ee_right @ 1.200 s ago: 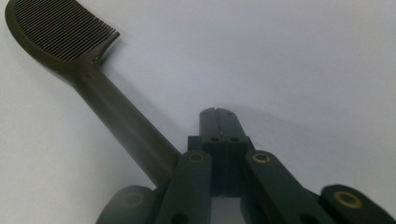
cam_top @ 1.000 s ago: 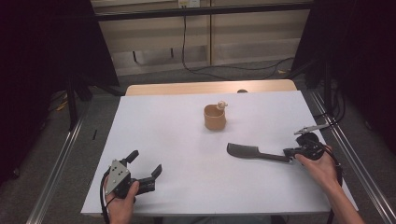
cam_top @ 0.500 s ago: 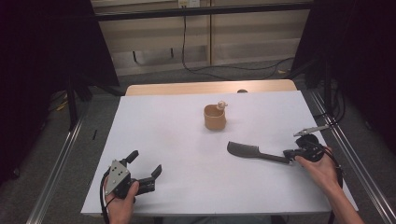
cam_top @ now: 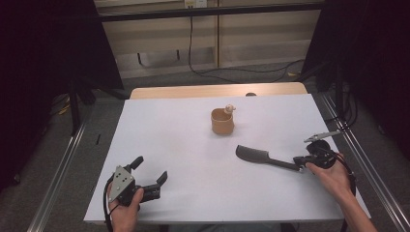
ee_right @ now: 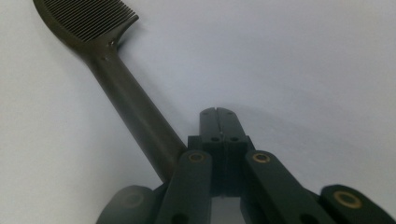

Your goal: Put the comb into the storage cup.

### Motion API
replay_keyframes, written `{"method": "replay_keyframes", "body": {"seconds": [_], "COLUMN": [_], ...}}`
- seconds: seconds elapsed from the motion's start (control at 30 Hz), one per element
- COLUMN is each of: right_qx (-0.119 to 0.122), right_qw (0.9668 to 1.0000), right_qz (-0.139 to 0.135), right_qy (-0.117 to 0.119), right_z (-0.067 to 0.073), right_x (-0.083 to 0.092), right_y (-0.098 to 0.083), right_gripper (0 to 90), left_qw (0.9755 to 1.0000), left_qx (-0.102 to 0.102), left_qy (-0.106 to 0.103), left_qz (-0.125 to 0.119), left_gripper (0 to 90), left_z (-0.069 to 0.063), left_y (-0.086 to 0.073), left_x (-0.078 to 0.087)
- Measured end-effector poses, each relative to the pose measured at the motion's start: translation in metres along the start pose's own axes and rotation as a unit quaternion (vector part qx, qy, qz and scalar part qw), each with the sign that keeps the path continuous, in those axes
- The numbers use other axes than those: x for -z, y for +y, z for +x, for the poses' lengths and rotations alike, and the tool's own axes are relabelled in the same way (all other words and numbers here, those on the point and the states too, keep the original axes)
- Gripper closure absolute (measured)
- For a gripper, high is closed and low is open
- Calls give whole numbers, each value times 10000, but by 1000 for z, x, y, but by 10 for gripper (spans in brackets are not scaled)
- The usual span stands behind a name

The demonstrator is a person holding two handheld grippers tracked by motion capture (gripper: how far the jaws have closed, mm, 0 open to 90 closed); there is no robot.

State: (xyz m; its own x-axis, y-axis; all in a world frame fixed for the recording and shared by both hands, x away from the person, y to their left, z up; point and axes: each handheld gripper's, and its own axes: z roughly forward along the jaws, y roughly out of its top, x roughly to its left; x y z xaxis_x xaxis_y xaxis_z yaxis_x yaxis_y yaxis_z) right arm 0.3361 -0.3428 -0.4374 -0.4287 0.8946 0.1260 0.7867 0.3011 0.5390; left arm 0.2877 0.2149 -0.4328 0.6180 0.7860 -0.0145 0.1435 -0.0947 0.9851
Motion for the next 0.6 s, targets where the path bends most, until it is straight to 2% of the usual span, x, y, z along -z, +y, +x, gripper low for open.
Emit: {"method": "replay_keyframes", "body": {"seconds": [0.17, 0.6], "right_qx": [-3, 37], "right_qw": [10000, 10000], "right_qz": [4, 50], "right_qy": [9, 30], "right_z": [2, 5], "right_x": [0, 2], "right_y": [-1, -3], "right_gripper": [900, 900], "left_qw": [9999, 10000], "left_qx": [-51, -42], "left_qy": [-42, -33], "left_qz": [84, 24], "left_gripper": [30, 30], "left_z": [-2, -1], "left_y": [-1, 0], "left_x": [-2, 0]}}
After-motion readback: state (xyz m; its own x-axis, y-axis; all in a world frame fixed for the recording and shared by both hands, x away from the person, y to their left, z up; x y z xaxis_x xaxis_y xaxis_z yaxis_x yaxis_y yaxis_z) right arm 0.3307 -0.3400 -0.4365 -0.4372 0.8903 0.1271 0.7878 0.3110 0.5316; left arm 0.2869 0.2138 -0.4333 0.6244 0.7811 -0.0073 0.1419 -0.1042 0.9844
